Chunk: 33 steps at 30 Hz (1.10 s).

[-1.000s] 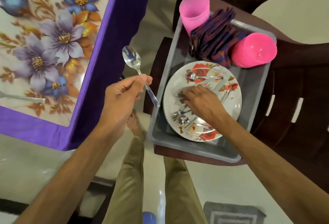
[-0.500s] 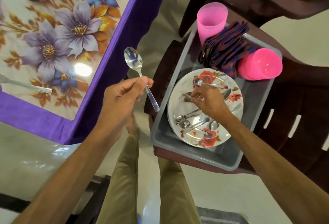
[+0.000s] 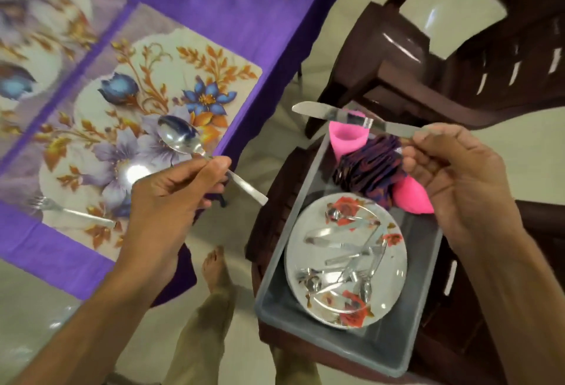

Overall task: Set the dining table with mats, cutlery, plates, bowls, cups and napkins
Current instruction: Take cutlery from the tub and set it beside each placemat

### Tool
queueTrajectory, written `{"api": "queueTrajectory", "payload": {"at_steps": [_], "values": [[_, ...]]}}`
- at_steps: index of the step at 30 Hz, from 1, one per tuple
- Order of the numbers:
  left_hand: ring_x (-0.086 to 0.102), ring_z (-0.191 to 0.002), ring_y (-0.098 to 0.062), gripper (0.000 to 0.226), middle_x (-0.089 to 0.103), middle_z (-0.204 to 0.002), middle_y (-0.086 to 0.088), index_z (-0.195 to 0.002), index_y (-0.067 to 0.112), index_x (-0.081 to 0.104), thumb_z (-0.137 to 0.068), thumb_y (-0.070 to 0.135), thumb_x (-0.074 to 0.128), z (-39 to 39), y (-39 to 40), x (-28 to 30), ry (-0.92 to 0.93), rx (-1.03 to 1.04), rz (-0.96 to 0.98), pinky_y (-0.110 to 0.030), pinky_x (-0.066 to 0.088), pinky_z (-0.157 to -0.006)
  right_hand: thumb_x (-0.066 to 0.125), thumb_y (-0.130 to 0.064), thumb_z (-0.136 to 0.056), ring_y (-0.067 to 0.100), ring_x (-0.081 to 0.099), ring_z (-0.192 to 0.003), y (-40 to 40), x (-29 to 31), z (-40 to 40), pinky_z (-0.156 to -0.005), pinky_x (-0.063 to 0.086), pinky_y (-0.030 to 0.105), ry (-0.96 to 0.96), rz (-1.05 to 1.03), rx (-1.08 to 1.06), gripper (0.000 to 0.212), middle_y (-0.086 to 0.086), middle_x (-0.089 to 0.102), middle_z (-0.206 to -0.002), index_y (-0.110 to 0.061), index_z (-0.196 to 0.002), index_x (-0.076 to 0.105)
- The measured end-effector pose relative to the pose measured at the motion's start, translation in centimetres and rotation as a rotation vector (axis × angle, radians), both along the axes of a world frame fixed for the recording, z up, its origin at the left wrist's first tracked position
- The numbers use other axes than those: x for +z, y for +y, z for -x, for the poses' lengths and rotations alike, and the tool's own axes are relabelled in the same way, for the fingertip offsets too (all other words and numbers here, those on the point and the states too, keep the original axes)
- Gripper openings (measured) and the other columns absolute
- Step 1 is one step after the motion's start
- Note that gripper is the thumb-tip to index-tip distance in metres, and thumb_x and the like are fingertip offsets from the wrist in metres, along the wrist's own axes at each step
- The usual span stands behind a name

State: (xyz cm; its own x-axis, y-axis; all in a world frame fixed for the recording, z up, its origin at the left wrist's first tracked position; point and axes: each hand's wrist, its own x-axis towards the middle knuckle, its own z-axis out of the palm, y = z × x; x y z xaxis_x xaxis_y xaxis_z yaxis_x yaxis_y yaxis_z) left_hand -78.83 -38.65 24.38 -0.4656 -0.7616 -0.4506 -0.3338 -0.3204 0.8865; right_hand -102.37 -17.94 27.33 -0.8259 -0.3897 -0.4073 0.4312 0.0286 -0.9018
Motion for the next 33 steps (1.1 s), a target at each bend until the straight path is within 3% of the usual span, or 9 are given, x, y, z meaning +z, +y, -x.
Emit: {"api": "queueTrajectory", "payload": {"at_steps": [7, 10, 15, 20, 22, 24, 28, 30, 33], "values": [[0.073, -0.077, -0.004, 0.024, 0.081, -0.091, 0.003, -0.097, 0.024, 0.084, -0.081, 0.040, 0.077, 0.3, -9.4, 2.1, 0.009, -0.016, 0.060, -0.013, 0.052, -0.059, 0.067, 0.001, -0.093, 0.022, 0.075, -0.081, -9.0, 2.3, 0.7, -0.078, 0.060, 0.026, 0.030, 0.075, 0.046, 0.018, 0.016, 0.076, -0.091, -0.002, -0.110, 0.069], [0.072, -0.076, -0.007, 0.031, 0.081, -0.093, 0.001, -0.097, 0.020, 0.084, -0.077, 0.042, 0.078, 0.4, -14.0, 0.7, -0.040, 0.001, 0.044, -0.017, 0.053, -0.063, 0.066, 0.002, -0.093, 0.026, 0.075, -0.080, -14.8, 0.5, -0.9, -0.079, 0.062, 0.030, -0.009, 0.077, 0.029, 0.023, 0.020, 0.075, -0.089, 0.006, -0.116, 0.065], [0.072, -0.077, -0.006, 0.009, 0.081, -0.089, 0.003, -0.094, 0.022, 0.083, -0.092, 0.027, 0.076, 0.2, -20.7, -2.2, -0.102, 0.029, -0.029, -0.015, 0.052, -0.060, 0.066, 0.004, -0.092, 0.028, 0.076, -0.076, -25.4, -6.2, -4.0, -0.075, 0.063, 0.031, -0.155, 0.074, 0.036, 0.011, 0.017, 0.076, -0.082, 0.002, -0.104, 0.067], [0.070, -0.076, -0.008, 0.012, 0.079, -0.081, 0.003, -0.088, 0.024, 0.084, -0.090, 0.033, 0.077, -0.3, -24.9, -4.1, -0.158, -0.003, -0.081, -0.021, 0.050, -0.064, 0.070, -0.003, -0.093, 0.032, 0.078, -0.085, -32.9, -11.5, -5.4, -0.071, 0.064, 0.034, -0.211, -0.126, 0.000, 0.008, 0.012, 0.078, -0.084, -0.006, -0.100, 0.069], [0.071, -0.078, -0.007, 0.013, 0.079, -0.082, 0.003, -0.089, 0.025, 0.084, -0.088, 0.037, 0.079, -0.7, -26.1, -5.0, -0.160, 0.018, -0.105, -0.022, 0.049, -0.068, 0.072, -0.014, -0.095, 0.026, 0.078, -0.082, -33.7, -12.9, -5.5, -0.075, 0.064, 0.038, 0.018, -0.302, 0.051, 0.005, 0.007, 0.078, -0.084, -0.012, -0.097, 0.068], [0.072, -0.080, -0.006, 0.013, 0.080, -0.084, 0.004, -0.090, 0.026, 0.085, -0.088, 0.038, 0.078, -0.9, -27.5, -5.8, -0.169, 0.019, -0.129, -0.022, 0.050, -0.071, 0.072, -0.029, -0.096, 0.013, 0.073, -0.081, -34.2, -13.2, -6.0, -0.074, 0.060, 0.039, 0.448, -0.614, 0.206, 0.011, -0.003, 0.074, -0.092, -0.020, -0.100, 0.067], [0.075, -0.086, -0.008, 0.010, 0.081, -0.087, 0.004, -0.090, 0.029, 0.085, -0.090, 0.036, 0.077, -0.9, -28.6, -6.9, -0.180, -0.011, -0.177, -0.014, 0.050, -0.068, 0.071, -0.031, -0.096, 0.028, 0.056, -0.098, -33.9, -13.3, -6.2, -0.076, 0.044, 0.041, 1.103, -1.002, 0.424, 0.021, 0.008, 0.065, -0.112, -0.017, -0.112, 0.072], [0.074, -0.083, -0.006, 0.009, 0.081, -0.086, 0.004, -0.091, 0.028, 0.084, -0.091, 0.033, 0.077, -0.6, -28.8, -7.1, -0.174, -0.010, -0.200, -0.012, 0.050, -0.064, 0.069, -0.027, -0.097, 0.030, 0.059, -0.095, -33.5, -13.8, -6.1, -0.081, 0.043, 0.047, 1.249, -1.029, 0.491, 0.017, 0.008, 0.070, -0.108, -0.016, -0.109, 0.075], [0.074, -0.078, -0.004, 0.010, 0.081, -0.085, 0.004, -0.094, 0.024, 0.084, -0.091, 0.030, 0.077, 0.2, -28.9, -7.1, -0.144, -0.029, -0.225, -0.011, 0.051, -0.062, 0.065, -0.024, -0.100, 0.030, 0.064, -0.085, -33.3, -13.8, -5.7, -0.080, 0.046, 0.049, 1.261, -1.015, 0.518, 0.014, 0.007, 0.072, -0.096, -0.014, -0.104, 0.073]]}}
